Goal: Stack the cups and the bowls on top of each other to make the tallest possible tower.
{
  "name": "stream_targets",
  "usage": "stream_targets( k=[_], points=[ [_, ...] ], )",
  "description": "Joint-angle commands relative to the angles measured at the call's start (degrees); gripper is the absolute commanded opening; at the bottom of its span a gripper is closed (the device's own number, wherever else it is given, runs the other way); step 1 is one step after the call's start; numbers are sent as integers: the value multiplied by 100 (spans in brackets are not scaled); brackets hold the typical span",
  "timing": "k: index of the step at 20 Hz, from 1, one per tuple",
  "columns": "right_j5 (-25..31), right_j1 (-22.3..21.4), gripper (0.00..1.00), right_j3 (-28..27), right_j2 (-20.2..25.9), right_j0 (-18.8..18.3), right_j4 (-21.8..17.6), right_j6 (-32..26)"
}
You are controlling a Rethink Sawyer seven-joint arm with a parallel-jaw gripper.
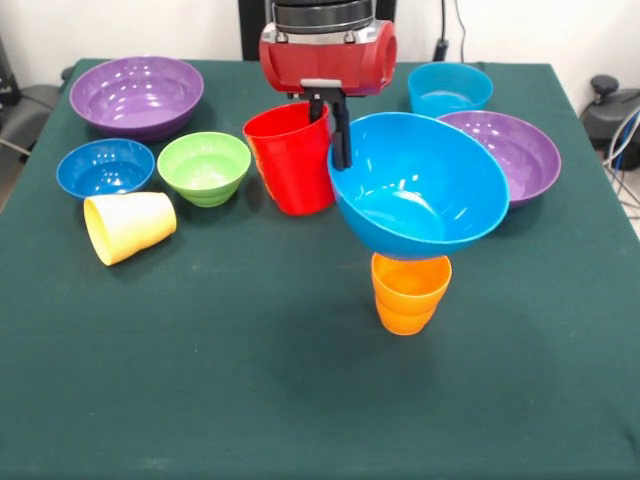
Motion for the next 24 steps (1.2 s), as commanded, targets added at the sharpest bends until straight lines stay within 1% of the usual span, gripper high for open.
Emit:
stream_targets(
  k=[1,3,6,9,11,12,14,17,19,21,23,24],
  points=[
    [-430,143,0,377,171,-85,-574,-40],
    [-507,224,0,337,228,-101,-610,-30],
    [-663,400,0,107,204,-51,-662,57],
    [-693,479,0,12,261,-88,-682,59],
    [-793,497,0,-54,170,-27,-714,153],
    [-852,500,0,-101,58,60,-743,227],
    [-825,511,0,-169,-54,170,-739,296],
    [-674,487,0,-145,7,172,-691,245],
    [-653,405,0,-114,-102,238,-644,347],
    [-585,339,0,-20,-88,226,-614,353],
    [-627,328,0,23,-43,210,-560,405],
    [-632,338,0,90,113,109,-506,377]
  ],
)
